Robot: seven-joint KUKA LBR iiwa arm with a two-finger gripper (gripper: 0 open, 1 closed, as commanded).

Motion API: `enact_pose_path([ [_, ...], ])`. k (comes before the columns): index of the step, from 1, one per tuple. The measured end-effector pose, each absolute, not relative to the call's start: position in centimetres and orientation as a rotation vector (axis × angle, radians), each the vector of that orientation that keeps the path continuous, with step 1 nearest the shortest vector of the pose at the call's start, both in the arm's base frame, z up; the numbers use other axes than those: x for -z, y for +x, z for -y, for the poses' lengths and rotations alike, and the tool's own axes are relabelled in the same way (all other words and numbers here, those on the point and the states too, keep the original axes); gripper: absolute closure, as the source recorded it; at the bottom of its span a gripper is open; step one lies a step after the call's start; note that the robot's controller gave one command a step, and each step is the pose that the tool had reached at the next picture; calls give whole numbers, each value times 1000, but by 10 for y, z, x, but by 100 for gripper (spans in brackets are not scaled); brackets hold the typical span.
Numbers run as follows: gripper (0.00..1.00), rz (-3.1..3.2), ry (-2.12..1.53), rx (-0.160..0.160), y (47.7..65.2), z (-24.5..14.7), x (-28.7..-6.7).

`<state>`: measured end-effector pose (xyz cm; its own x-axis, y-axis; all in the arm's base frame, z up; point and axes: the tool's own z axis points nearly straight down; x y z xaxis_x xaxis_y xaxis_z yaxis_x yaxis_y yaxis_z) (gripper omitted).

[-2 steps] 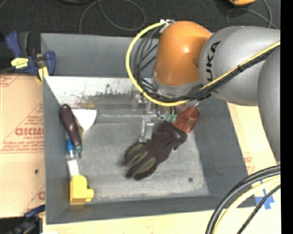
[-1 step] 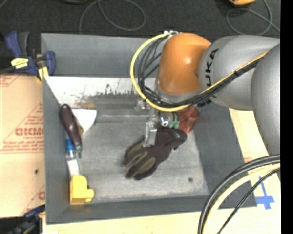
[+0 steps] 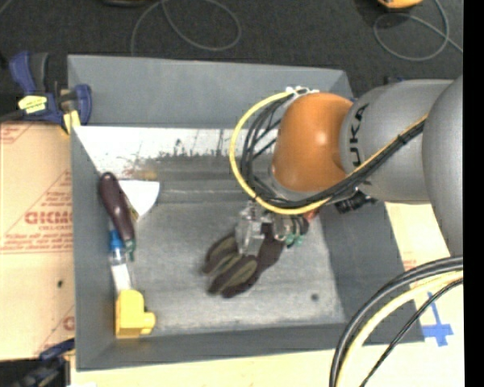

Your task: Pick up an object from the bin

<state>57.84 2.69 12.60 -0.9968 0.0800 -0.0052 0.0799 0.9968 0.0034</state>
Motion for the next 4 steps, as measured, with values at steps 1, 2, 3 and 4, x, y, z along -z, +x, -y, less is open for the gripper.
enact_pose_path([
  [1,100,-3133,126,-6,579,-27,-126],
  [2,100,-3143,90,-2,576,-26,-162],
  [3,0,-3131,171,-8,582,-39,-68],
  [4,0,-3132,171,-8,581,-39,-68],
])
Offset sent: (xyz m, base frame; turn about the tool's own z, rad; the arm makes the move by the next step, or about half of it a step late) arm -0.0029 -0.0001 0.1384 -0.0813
